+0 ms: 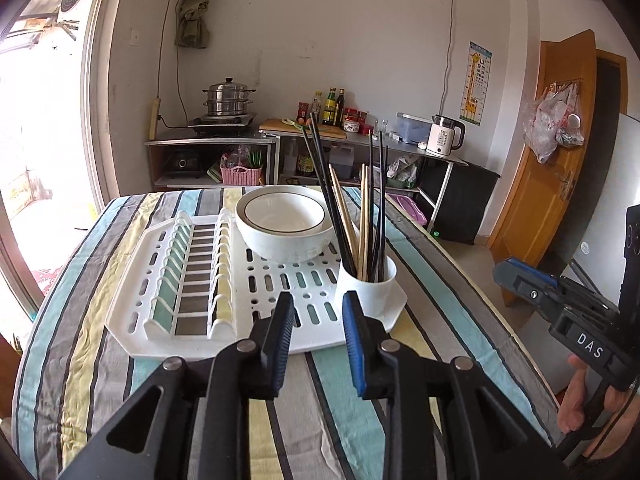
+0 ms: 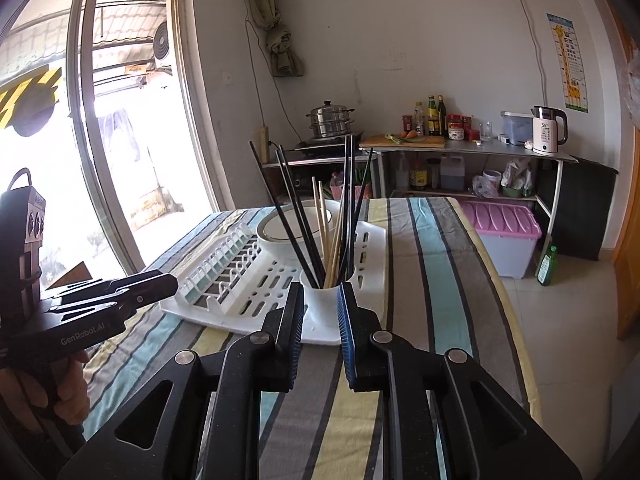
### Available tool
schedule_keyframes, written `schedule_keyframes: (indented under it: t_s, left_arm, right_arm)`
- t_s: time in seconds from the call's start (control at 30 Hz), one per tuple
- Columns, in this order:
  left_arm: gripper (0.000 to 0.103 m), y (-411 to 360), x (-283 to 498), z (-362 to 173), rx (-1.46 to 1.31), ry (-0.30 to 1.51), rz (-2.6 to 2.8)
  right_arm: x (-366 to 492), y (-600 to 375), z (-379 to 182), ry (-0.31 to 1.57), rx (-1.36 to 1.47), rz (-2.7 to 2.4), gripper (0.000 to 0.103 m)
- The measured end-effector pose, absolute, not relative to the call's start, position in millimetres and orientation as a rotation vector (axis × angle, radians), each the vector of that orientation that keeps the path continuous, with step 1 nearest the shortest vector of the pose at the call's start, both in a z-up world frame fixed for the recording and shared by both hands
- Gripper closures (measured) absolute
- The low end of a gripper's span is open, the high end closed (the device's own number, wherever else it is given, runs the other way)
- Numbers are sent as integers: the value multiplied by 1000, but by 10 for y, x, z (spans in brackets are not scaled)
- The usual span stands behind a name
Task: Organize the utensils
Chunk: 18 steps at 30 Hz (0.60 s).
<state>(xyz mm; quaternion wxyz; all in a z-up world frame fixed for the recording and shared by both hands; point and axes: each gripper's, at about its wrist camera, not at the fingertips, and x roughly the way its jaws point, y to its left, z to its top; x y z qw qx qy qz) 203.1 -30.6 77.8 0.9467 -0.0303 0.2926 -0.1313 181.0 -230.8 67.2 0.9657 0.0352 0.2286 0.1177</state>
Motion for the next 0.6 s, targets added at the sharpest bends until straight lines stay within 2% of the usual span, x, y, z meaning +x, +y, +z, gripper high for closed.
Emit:
schedule_keyframes:
  t_s: [0.23,0.37,0.6]
  left_arm:
    - [67,-322,1417,501,-28,597,-230]
    - [61,-296,1099,414,-5,585,-206]
    - [60,-216,622,388,-10,545,-176]
  right_arm:
    - [1292,-2205,430,468,59,225,84]
    - [1038,-2168,332,470,45,223,68]
    - [598,-2069,234,451,24,202,68]
